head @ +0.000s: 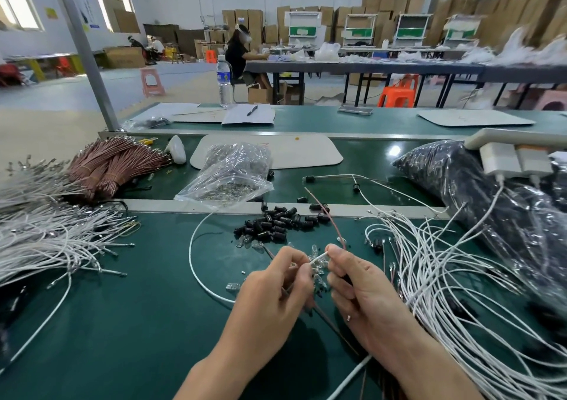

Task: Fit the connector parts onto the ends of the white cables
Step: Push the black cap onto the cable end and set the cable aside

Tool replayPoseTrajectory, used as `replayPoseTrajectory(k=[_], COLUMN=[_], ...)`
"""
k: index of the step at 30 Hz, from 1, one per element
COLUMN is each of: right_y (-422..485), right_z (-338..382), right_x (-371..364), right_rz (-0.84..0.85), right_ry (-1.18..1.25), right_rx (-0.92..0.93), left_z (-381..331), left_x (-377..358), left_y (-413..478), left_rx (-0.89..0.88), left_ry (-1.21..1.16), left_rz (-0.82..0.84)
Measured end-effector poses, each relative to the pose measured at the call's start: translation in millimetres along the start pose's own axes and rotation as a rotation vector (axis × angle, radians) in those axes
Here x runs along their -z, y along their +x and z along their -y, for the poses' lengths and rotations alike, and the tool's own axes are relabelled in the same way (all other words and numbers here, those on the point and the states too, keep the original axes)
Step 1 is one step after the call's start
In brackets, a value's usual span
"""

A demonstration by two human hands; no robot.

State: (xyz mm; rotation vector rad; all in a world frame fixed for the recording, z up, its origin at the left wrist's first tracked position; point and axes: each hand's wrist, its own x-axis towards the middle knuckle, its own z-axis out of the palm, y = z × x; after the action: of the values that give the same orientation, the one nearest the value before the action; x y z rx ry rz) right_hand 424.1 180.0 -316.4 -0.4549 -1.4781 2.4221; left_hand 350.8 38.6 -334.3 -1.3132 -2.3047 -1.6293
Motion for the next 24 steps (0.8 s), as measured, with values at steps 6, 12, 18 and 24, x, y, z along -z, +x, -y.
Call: replayPoseTrajectory(k=[6, 12, 18, 24], right_y=[-0.3, -0.3, 0.3, 1.0], right_z=[-0.6, -4.7, -5.2, -0.7], right_x=[-3.6, -3.2, -3.2, -6.1], right_rz=[-0.028, -0.051, -0.069, -0.039], right_ry=[-0.006, -0.083, -0.102, -0.073], right_rx=[0.044, 0.099, 0.112, 0.113], left_z=[-1.5, -2.0, -3.5, -7.6], left_x=[1.1, 4.7, 3.5, 1.8], left_y=[1.2, 0.3, 0.2, -0.1], left_rx=[-0.036, -0.021, 0.015, -0.004], left_ry=[0.058, 0.138, 0.153, 0.105], left_rz=[-0.008, -0.014, 0.016, 0.0])
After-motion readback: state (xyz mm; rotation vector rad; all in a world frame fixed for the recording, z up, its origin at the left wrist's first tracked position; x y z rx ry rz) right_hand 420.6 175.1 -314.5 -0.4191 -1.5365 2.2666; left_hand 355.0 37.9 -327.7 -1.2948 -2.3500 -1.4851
